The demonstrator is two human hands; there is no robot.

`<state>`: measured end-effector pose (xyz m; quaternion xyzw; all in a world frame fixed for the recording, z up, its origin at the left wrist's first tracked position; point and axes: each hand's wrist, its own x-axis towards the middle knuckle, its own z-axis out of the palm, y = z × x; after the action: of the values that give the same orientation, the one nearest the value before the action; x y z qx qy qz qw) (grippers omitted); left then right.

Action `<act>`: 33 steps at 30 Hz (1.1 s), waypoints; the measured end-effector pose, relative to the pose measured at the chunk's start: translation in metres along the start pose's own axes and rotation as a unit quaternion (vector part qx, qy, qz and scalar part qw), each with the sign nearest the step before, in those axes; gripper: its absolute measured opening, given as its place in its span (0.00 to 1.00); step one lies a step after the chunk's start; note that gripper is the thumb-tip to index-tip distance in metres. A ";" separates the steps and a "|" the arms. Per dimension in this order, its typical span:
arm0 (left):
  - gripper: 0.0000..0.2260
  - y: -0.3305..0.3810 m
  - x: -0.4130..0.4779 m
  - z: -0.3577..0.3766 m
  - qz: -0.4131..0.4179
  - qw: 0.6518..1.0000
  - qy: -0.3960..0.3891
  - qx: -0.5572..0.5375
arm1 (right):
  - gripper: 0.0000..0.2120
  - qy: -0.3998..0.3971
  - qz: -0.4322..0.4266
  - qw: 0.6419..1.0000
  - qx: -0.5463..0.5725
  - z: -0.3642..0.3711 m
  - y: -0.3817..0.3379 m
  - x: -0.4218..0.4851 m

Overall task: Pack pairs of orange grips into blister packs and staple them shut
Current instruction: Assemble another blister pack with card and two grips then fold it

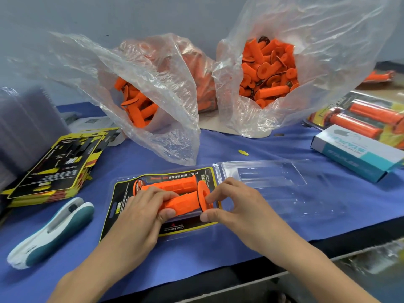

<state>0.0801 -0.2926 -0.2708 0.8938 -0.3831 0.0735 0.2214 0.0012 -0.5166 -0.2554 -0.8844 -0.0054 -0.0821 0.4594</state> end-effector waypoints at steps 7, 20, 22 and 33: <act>0.22 0.006 -0.001 0.000 -0.005 0.999 0.010 0.033 | 0.10 0.016 0.012 0.999 -0.025 0.002 0.002 -0.002; 0.08 -0.002 -0.004 -0.011 -0.189 0.953 0.237 -0.005 | 0.20 0.063 -0.008 0.996 -0.065 -0.010 -0.007 0.005; 0.12 -0.011 -0.003 -0.010 -0.278 0.942 0.186 0.009 | 0.15 0.103 -0.042 0.991 -0.077 -0.006 -0.020 0.024; 0.05 0.002 0.007 -0.001 -0.267 0.944 0.190 -0.041 | 0.19 -0.023 -0.050 0.936 -0.348 0.060 -0.036 0.066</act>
<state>0.0840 -0.2976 -0.2670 0.9229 -0.0843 0.1641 0.3380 0.0718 -0.4517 -0.2498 -0.9892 -0.0318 -0.0811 0.1182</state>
